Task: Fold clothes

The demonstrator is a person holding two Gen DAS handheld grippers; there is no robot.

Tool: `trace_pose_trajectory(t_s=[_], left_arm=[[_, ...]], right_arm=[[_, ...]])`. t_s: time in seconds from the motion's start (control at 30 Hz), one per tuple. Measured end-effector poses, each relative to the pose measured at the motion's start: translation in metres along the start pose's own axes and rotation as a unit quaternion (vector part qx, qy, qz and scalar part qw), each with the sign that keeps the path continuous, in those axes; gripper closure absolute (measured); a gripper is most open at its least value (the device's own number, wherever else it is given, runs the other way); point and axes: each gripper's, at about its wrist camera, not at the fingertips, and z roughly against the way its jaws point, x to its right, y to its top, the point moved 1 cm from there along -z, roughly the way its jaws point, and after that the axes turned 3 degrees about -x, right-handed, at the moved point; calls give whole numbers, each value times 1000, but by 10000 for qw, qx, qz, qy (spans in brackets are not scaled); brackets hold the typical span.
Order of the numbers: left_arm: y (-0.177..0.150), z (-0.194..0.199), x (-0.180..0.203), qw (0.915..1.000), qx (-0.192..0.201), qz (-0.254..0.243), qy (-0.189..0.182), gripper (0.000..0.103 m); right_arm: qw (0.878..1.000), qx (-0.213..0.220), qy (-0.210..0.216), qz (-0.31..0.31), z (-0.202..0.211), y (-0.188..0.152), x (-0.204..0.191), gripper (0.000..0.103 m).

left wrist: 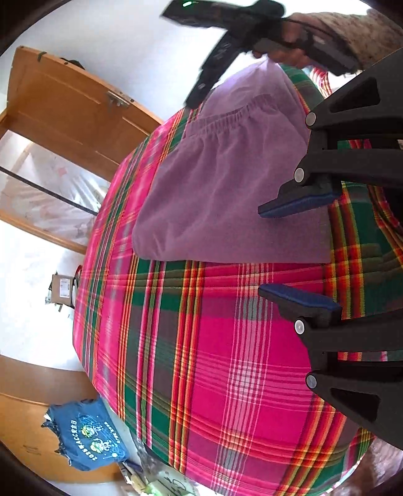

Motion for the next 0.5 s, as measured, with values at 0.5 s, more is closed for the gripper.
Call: trace_pose_trajectory(t_s=[0.5], left_arm=[[33,-18,1,10000,-47,-71,5,57]], right_arm=[[9881,-1383,567,-359,-78,26,-18,75]])
